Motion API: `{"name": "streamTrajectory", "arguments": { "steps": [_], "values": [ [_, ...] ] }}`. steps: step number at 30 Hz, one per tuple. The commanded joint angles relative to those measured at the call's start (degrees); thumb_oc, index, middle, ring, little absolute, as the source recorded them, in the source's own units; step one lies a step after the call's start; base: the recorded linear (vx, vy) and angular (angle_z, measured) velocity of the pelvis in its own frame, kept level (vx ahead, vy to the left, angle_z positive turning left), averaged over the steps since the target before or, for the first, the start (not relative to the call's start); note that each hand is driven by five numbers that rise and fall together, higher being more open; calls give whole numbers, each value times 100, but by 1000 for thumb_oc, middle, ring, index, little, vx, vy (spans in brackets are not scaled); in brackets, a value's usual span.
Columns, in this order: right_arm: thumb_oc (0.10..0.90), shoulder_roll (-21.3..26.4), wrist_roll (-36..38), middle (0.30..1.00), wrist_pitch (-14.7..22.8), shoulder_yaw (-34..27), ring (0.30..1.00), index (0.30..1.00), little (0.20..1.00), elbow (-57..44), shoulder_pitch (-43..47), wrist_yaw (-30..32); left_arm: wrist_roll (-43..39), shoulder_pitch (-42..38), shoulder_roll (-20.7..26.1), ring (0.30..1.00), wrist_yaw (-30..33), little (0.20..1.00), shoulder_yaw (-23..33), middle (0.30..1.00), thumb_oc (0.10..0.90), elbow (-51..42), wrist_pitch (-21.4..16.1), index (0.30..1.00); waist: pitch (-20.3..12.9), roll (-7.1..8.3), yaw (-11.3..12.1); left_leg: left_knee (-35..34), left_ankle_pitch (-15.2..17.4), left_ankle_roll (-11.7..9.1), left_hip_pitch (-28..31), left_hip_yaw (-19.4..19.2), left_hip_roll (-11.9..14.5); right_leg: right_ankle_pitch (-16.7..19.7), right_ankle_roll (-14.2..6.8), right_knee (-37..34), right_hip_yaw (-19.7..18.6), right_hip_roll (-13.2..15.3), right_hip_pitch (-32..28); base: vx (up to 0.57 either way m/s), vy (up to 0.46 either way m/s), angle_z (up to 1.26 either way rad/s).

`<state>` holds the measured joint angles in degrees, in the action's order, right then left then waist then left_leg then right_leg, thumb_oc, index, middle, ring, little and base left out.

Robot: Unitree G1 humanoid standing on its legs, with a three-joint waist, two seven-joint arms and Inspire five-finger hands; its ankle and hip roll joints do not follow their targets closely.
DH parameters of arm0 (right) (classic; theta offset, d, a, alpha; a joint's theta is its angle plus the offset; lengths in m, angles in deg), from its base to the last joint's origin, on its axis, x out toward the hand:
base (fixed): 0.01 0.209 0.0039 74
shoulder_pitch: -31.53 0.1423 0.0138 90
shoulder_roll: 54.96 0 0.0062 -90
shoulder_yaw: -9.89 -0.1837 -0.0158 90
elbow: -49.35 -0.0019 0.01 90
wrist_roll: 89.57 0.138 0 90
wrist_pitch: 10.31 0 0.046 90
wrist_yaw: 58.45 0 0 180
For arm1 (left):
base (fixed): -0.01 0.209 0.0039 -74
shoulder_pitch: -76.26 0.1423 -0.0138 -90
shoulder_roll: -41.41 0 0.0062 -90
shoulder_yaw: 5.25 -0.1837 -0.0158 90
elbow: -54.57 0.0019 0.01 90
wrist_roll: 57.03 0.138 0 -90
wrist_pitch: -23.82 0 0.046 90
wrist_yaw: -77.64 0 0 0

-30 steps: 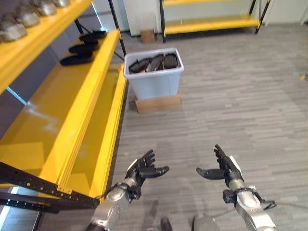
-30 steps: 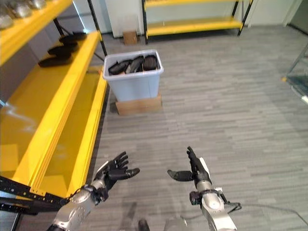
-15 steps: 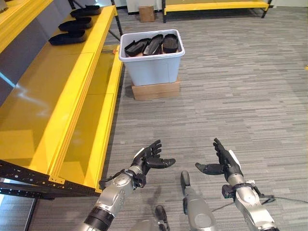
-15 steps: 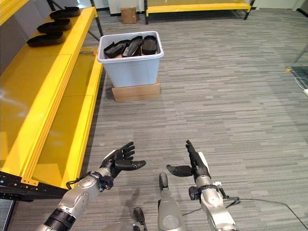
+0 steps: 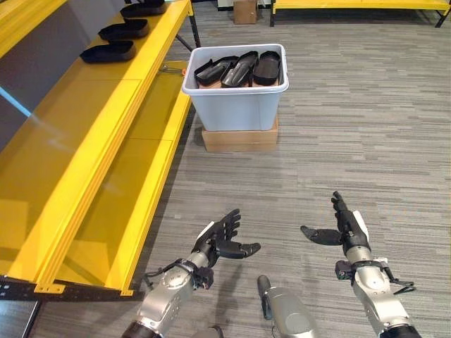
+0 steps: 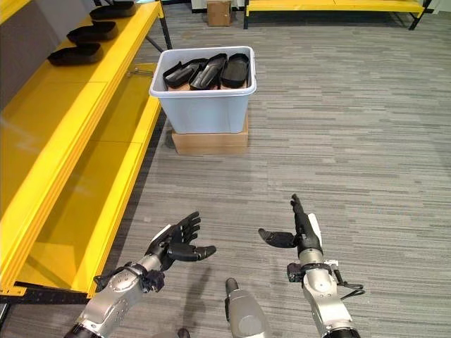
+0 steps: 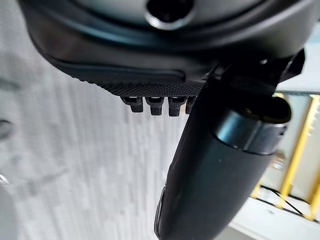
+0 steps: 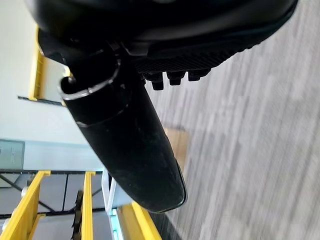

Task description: Move parts from the plastic box to the shelf.

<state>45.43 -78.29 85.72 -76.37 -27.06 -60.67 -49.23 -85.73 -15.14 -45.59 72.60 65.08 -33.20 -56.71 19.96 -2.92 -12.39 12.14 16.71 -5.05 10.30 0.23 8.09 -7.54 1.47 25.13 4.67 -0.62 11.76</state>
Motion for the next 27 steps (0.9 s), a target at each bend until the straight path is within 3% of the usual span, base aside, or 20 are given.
{"name": "streamTrajectory", "arguments": {
  "steps": [1,4,5,6,7,8,9,10,11,12,13,15,18,20,23,24,27],
  "values": [
    [900,105,-55,1000,469,44,1000,1000,1000,-629,168,-117,-225,-204,130,1000,2,1000,227,1000,900,-319,-455,1000,-798,42,-62,-248,57,829,654,-563,-1183,770,-452,-1238,-61,238,125,280,-289,7],
    [900,217,8,1000,395,81,1000,1000,1000,-608,163,-466,-196,-239,90,1000,116,1000,210,1000,900,-174,-433,1000,-941,-27,-102,28,-406,625,600,-484,-1165,628,-288,-1212,-36,60,120,251,-287,5],
    [900,288,67,1000,331,76,1000,1000,1000,-592,143,-543,-188,-296,91,1000,294,1000,228,1000,900,-25,-520,1000,-1033,-65,-136,356,-813,460,525,-514,-1175,540,-191,-1251,14,-33,70,204,-254,2],
    [900,300,91,1000,319,71,1000,1000,1000,-592,136,-548,-226,-309,93,1000,322,1000,237,1000,900,4,-531,1000,-1049,-72,-147,429,-881,428,507,-525,-1174,523,-172,-1264,28,-45,57,198,-285,11],
    [900,371,183,1000,274,5,1000,1000,1000,-618,78,-605,-385,-389,104,1000,217,1000,335,1000,900,99,-538,1000,-1119,-52,-203,1123,-1412,218,280,-829,-1068,445,-58,-1406,74,-43,-94,141,-240,15],
    [900,401,201,1000,272,-37,1000,1000,1000,-617,46,-627,-512,-440,101,1000,18,1000,404,1000,900,133,-549,1000,-1130,-11,-218,1728,-1577,114,-19,-1067,-916,392,14,-1506,114,-17,-247,130,-242,25],
    [900,402,200,1000,284,-49,1000,1000,1000,-608,40,-634,-530,-452,102,1000,-25,1000,424,1000,900,141,-583,1000,-1145,24,-214,1886,-1633,93,-128,-1155,-884,399,28,-1555,121,16,-287,107,-209,35],
    [900,408,197,1000,329,-69,1000,1000,1000,-587,26,-637,-634,-495,77,1000,-190,1000,477,1000,900,164,-656,1000,-1115,100,-177,2655,-1607,94,-625,-1249,-790,359,87,-1640,105,59,-476,102,-176,38],
    [900,390,192,1000,393,-61,1000,1000,1000,-551,30,-646,-696,-515,49,1000,-281,1000,523,1000,900,200,-692,1000,-1083,149,-120,2962,-1465,200,-1039,-1228,-839,325,96,-1654,48,98,-582,184,-192,27],
    [900,354,204,1000,480,-3,1000,1000,1000,-520,63,-669,-426,-531,32,1000,-242,1000,581,1000,900,276,-884,1000,-980,159,-39,2706,-1172,387,-1263,-1208,-840,209,70,-1557,-92,64,-725,225,-141,7],
    [900,321,249,1000,452,34,1000,1000,1000,-529,108,-678,-347,-500,99,1000,-276,1000,634,1000,900,328,-957,1000,-914,226,25,2287,-1099,545,-1454,-1317,-726,149,56,-1503,-237,57,-832,237,-88,2],
    [900,330,325,1000,388,49,1000,1000,1000,-551,166,-652,-355,-399,171,1000,-229,1000,680,1000,900,365,-1013,1000,-799,293,88,1761,-1118,615,-1657,-1462,-524,61,50,-1495,-335,77,-1052,251,25,-21],
    [900,362,348,1000,273,80,1000,1000,1000,-626,219,-613,-284,-297,235,1000,-61,1000,731,1000,900,371,-1043,1000,-642,248,222,530,-1528,482,-1928,-1316,-414,-81,43,-1584,-423,112,-1444,310,145,-23],
    [900,428,566,1000,283,149,1000,1000,1000,-682,201,-722,56,-35,375,1000,241,1000,892,1000,900,517,-816,1000,-515,165,388,-1010,-2097,264,-1900,-623,-101,-261,-1,-1566,-700,173,-1775,583,250,-45],
    [900,494,743,1000,240,202,1000,1000,1000,-707,268,-815,127,10,473,1000,401,1000,946,1000,900,750,-1113,1000,-454,174,449,-1458,-2143,199,-1881,-243,206,-383,-25,-1386,-874,275,-1822,429,181,-72],
    [900,525,740,1000,225,233,1000,1000,1000,-694,369,-968,-43,1,425,1000,149,1000,993,1000,900,781,-1313,1000,-370,108,441,-1338,-2068,163,-1917,-149,292,-571,-40,-1115,-946,376,-1777,440,293,-114],
    [900,524,480,1000,383,296,1000,1000,1000,-648,455,-1109,139,-21,461,1000,230,1000,1038,1000,900,673,-1847,1000,-337,-106,460,-1053,-2078,95,-1866,-126,236,-787,-98,-822,-894,478,-1656,431,231,-57]
  ]
}}
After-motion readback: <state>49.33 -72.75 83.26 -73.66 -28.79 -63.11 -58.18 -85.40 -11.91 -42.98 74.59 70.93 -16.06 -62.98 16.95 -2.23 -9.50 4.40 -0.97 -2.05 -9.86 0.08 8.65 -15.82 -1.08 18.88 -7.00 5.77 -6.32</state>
